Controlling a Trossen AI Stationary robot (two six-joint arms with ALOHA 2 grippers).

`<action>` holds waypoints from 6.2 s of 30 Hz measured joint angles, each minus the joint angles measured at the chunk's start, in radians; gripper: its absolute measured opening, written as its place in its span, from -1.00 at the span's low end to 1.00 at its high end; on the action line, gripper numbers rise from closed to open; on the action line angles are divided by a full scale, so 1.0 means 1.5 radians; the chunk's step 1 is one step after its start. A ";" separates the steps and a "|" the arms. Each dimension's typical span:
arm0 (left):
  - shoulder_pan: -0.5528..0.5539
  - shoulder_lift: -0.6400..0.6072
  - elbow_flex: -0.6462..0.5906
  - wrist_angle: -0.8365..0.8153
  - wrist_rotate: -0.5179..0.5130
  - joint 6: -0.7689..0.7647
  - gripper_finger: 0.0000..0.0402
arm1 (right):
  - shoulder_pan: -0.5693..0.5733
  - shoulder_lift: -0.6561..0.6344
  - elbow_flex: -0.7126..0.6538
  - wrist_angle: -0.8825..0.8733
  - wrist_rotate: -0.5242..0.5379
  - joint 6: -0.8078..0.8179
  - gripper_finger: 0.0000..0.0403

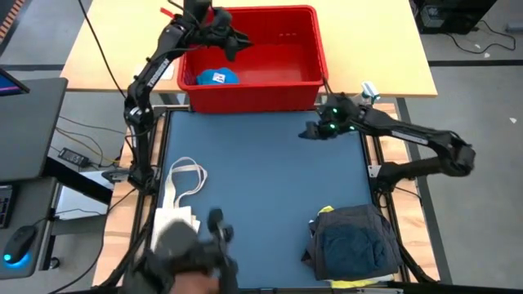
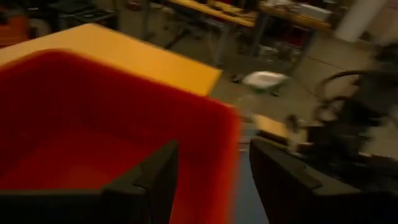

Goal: Fold laundry
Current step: Put the clothes into the red bin

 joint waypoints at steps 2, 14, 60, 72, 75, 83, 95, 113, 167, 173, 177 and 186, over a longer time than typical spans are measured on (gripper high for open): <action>-0.039 -0.021 0.000 -0.020 0.000 -0.007 -0.01 | 0.024 -0.037 0.000 -0.072 -0.004 -0.004 -0.08; -0.386 -0.030 -0.060 -0.095 -0.159 -0.146 -0.01 | 0.366 -0.185 0.000 -0.361 0.034 0.077 -0.19; -0.673 -0.151 -0.497 -0.010 -0.391 -0.465 -0.01 | 1.057 0.196 -0.030 -0.170 0.370 0.545 -0.19; -0.671 -0.166 -0.497 -0.013 -0.396 -0.493 -0.01 | 0.893 0.191 -0.036 -0.164 0.428 0.363 -0.19; -0.676 -0.185 -0.497 -0.032 -0.395 -0.499 -0.01 | 0.814 0.193 -0.038 -0.136 0.436 0.287 -0.19; -0.667 -0.292 -0.496 -0.156 -0.417 -0.497 -0.01 | 0.609 0.196 -0.043 0.012 0.408 0.101 -0.19; -0.594 -0.453 -0.496 -0.285 -0.506 -0.569 0.44 | 0.509 0.049 -0.045 0.070 0.386 0.025 0.03; -0.586 -0.495 -0.978 0.368 -0.343 -0.670 0.91 | 0.533 -0.158 -0.041 -0.170 0.332 0.300 0.86; -0.590 -0.061 -1.102 1.135 -0.322 -0.757 -0.37 | 0.488 0.126 -0.365 0.597 0.334 0.511 0.07; -0.576 -0.058 -1.099 1.175 -0.285 -0.761 -0.65 | 0.488 0.110 -0.365 0.603 0.339 0.481 -0.53; -0.567 -0.058 -1.083 1.202 -0.253 -0.794 -0.65 | 0.488 0.102 -0.366 0.621 0.336 0.473 -0.53; -0.549 -0.159 -1.067 1.143 -0.233 -0.810 -0.65 | 0.489 0.015 -0.366 0.641 0.345 0.477 -0.53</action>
